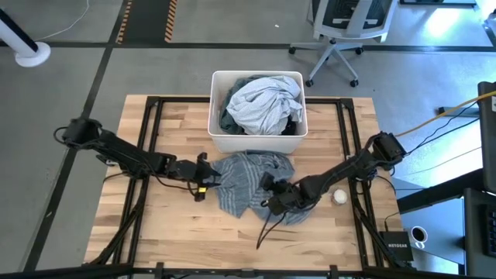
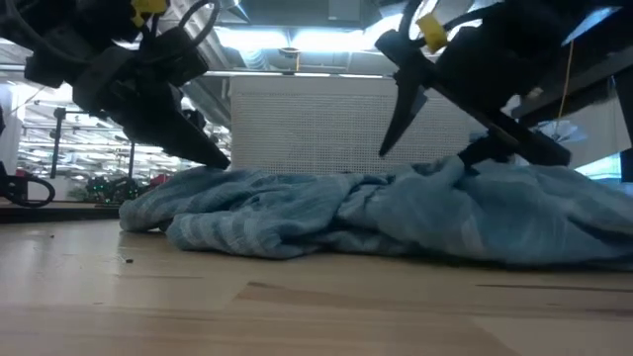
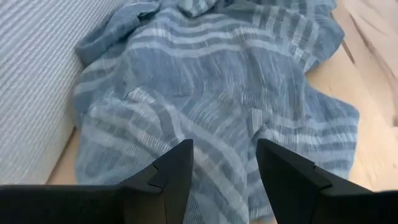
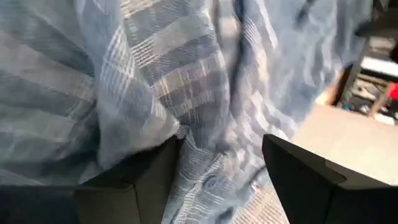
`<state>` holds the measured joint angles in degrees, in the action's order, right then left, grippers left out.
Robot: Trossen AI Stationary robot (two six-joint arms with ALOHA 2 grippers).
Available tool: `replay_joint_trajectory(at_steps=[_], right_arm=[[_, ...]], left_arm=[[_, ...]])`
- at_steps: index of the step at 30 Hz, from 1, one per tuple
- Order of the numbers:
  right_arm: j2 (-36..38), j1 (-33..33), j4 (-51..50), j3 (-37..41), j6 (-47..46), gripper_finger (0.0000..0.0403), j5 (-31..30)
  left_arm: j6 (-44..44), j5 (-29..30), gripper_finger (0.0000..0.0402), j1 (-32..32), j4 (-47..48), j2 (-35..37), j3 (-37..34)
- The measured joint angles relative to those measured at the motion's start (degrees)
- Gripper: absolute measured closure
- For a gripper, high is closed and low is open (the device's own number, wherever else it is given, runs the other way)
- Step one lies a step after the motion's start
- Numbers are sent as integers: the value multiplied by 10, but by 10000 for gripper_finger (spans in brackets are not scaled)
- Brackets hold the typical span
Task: Sort clothes
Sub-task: Put the blue shirt into the white bin
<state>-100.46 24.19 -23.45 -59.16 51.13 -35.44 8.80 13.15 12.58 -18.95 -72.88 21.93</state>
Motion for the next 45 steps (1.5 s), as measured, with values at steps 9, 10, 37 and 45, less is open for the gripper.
replay_joint_trajectory(at_steps=[9,10,37,45], right_arm=[[-15,-54,98,-1,22,150,49],[-22,-63,112,-1,23,150,62],[-113,-148,183,-24,-200,270,249],[-111,-131,144,-25,-197,376,216]], left_arm=[[1,-1,231,-4,-66,-73,0],[0,-1,231,-4,-74,-83,0],[-118,26,231,14,-96,-186,86],[-133,198,231,59,90,-51,117]])
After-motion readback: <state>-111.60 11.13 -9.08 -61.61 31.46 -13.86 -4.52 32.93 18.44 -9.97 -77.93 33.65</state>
